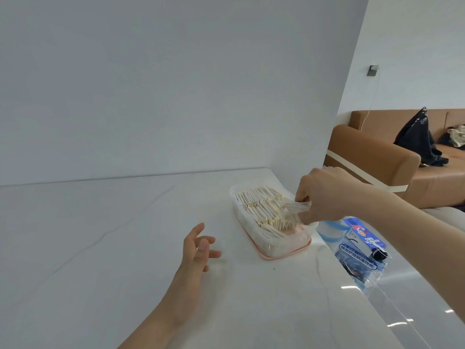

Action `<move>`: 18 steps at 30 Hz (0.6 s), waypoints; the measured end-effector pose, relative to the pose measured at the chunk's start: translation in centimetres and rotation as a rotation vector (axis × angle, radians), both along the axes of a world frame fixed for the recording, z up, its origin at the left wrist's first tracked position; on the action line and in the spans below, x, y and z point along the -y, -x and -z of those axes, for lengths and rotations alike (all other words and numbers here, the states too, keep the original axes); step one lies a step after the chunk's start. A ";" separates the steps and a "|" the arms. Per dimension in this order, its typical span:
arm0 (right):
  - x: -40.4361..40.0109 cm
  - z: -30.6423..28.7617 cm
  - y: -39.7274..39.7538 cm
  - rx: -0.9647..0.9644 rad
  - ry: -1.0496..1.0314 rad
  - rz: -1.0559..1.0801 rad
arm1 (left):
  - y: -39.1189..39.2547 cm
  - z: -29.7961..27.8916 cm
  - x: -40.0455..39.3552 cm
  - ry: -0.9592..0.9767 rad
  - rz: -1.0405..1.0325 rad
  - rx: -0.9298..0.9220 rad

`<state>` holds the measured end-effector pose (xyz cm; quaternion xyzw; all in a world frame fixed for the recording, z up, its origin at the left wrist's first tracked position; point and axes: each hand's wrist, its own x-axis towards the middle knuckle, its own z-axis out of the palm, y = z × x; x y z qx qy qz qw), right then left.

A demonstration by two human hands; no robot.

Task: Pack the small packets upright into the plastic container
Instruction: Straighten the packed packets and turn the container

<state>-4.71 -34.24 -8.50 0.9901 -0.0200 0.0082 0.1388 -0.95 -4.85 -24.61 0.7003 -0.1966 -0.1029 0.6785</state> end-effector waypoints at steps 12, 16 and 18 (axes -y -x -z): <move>-0.2 1.9 -2.4 -0.265 -0.241 0.087 | 0.1 -0.2 0.0 -0.009 -0.008 0.014; -0.7 3.9 -3.0 -0.255 -0.288 0.098 | 0.2 -0.3 0.0 -0.024 -0.007 0.007; -0.7 4.4 -3.1 -0.234 -0.286 0.113 | 0.1 -0.4 -0.1 -0.035 -0.018 0.004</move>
